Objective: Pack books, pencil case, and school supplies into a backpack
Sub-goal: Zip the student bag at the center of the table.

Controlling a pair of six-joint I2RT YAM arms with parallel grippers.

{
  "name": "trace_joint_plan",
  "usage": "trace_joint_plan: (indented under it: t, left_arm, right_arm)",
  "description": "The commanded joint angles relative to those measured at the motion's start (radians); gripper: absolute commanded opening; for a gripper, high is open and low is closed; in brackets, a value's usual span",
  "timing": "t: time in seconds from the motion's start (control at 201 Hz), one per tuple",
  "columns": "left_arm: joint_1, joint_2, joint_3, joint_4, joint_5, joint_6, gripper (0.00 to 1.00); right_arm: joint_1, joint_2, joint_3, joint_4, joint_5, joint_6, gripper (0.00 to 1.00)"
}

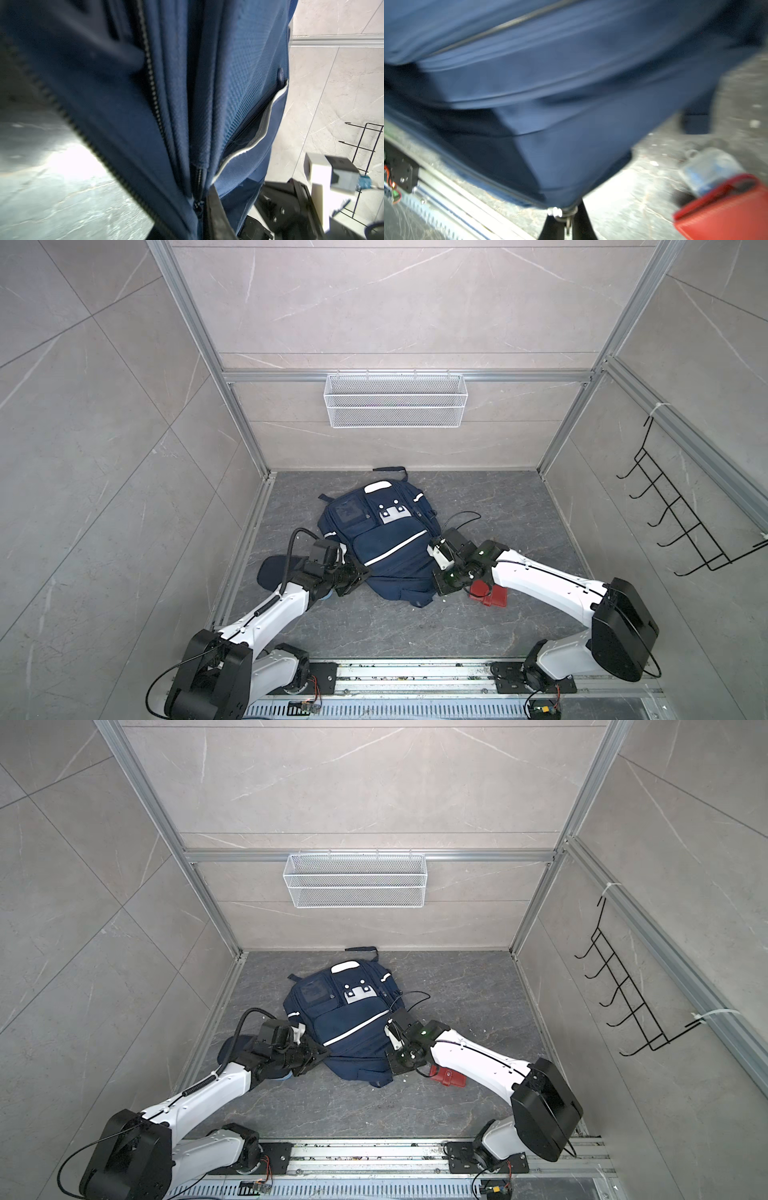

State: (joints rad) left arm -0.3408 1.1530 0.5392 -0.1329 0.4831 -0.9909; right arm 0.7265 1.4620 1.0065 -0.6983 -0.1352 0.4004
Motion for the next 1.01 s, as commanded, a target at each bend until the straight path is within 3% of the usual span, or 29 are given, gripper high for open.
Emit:
trace_joint_plan:
  t: [0.0,0.1,0.204,0.249,0.269,0.443,0.518,0.627,0.682,0.792,0.886,0.916,0.956,1.006]
  left_arm:
    - [0.082,-0.008,0.098,-0.103,-0.130,0.174,0.00]
    - [0.069,0.088,0.220,-0.225,-0.103,0.269,0.03]
    - [0.011,0.125,0.323,-0.338,-0.141,0.310,0.56]
    - [-0.020,0.112,0.351,-0.376,-0.164,0.310,0.94]
    - [-0.032,0.104,0.362,-0.394,-0.174,0.309,0.99]
    - [-0.171,0.027,0.378,-0.567,-0.259,0.203,0.99]
    - [-0.226,-0.045,0.307,-0.537,-0.269,0.095,0.99]
    - [-0.298,-0.154,0.186,-0.438,-0.299,-0.069,0.87]
    - [-0.315,-0.177,0.143,-0.406,-0.311,-0.122,0.86]
    - [-0.317,-0.212,0.104,-0.399,-0.349,-0.159,0.99]
    - [-0.314,-0.207,0.094,-0.369,-0.338,-0.169,0.99]
    - [-0.315,-0.194,0.091,-0.346,-0.324,-0.170,0.96]
    - [-0.315,-0.177,0.085,-0.314,-0.311,-0.170,0.83]
    - [-0.316,-0.153,0.080,-0.280,-0.299,-0.180,0.52]
  right_arm:
    - [-0.051,-0.032,0.032,-0.141,0.103,0.007,0.00]
    - [0.008,-0.015,0.081,-0.070,0.046,-0.026,0.00]
    - [0.115,0.022,0.146,-0.017,0.051,-0.070,0.00]
    - [0.139,0.034,0.161,0.012,0.036,-0.070,0.00]
    - [0.148,0.034,0.163,0.031,0.027,-0.067,0.00]
    - [0.215,0.003,0.139,0.211,-0.045,-0.030,0.00]
    - [0.245,0.010,0.144,0.241,-0.061,-0.016,0.00]
    - [0.288,0.028,0.133,0.273,-0.079,0.011,0.00]
    - [0.307,0.036,0.128,0.278,-0.077,0.018,0.00]
    - [0.330,0.036,0.108,0.281,-0.062,0.043,0.00]
    - [0.333,0.013,0.077,0.307,-0.063,0.068,0.00]
    - [0.334,0.011,0.073,0.309,-0.065,0.073,0.00]
    - [0.336,0.009,0.071,0.305,-0.066,0.075,0.00]
    - [0.340,0.009,0.072,0.296,-0.063,0.074,0.00]
